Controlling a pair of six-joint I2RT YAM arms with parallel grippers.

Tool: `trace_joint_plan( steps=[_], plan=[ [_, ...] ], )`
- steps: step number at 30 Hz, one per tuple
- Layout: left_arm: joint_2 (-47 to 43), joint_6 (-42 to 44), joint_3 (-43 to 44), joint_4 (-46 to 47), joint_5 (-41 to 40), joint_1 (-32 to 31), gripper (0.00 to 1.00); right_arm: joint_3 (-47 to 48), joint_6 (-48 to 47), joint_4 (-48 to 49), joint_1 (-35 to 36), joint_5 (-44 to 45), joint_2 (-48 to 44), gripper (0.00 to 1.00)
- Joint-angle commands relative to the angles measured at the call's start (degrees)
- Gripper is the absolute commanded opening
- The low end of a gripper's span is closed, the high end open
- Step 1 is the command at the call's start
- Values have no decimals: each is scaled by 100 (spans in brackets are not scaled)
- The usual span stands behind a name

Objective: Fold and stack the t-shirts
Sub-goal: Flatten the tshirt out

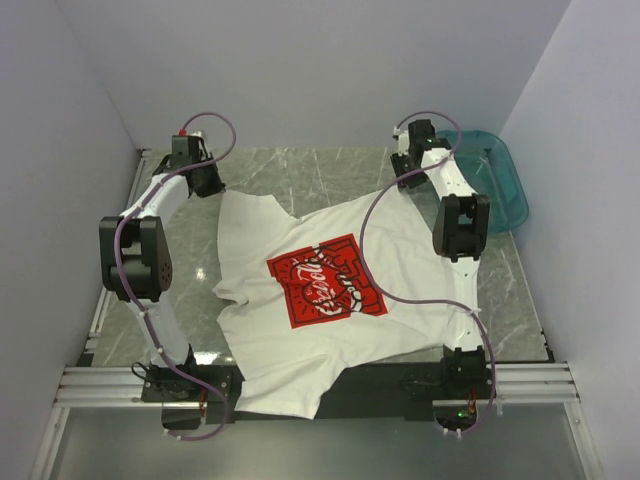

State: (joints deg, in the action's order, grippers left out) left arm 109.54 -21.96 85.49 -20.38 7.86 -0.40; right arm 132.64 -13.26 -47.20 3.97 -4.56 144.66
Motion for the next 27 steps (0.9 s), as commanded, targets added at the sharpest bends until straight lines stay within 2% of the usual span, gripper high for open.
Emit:
trace_joint_plan(
  steps=[1,9,27],
  plan=[
    [-187,-19,46,175,146,23,0,368,-142,141,-19,-106,88,45],
    [-152,-2,46,157,181,23,0,763,-90,88,-19,-230,308,44],
    [-134,25,73,140,207,23,0,834,148,44,-27,-221,739,42]
  ],
)
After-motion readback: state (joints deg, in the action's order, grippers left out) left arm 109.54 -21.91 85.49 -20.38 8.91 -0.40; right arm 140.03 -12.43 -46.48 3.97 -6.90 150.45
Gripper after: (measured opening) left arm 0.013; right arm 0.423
